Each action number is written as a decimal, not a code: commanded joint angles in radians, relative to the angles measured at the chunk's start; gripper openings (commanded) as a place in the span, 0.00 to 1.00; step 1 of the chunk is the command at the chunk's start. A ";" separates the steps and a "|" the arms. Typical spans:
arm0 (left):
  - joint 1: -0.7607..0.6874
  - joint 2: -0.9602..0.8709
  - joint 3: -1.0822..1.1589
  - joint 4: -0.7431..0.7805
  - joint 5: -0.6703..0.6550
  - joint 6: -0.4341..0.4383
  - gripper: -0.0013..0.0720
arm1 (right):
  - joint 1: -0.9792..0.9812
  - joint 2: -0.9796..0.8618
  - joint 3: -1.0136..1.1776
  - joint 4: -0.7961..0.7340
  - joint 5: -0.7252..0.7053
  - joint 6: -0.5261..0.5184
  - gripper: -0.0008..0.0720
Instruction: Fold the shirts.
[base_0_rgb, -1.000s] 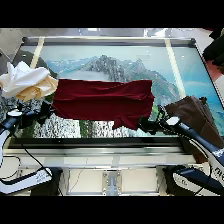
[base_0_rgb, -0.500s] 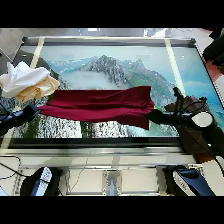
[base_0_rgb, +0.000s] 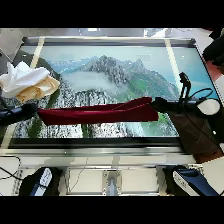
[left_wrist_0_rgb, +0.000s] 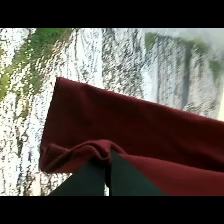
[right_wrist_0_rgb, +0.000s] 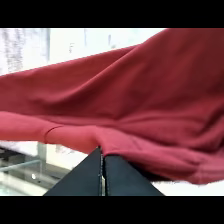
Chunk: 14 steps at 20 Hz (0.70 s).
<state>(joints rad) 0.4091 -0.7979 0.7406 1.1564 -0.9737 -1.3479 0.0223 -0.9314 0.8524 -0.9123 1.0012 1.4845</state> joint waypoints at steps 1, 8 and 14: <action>-0.131 -0.192 0.035 0.248 0.160 -0.170 0.03 | -0.001 -0.209 0.051 0.000 -0.087 -0.041 0.02; -0.307 -0.528 0.144 0.424 0.340 -0.313 0.03 | 0.000 -0.537 0.204 -0.001 -0.185 -0.066 0.02; -0.312 -0.603 0.163 0.531 0.406 -0.448 0.04 | -0.001 -0.602 0.223 -0.017 -0.250 -0.066 0.02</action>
<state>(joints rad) 0.1062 -1.3621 0.8932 1.6310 -0.6018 -1.7416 0.0223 -1.4994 1.0641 -0.9218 0.7837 1.4200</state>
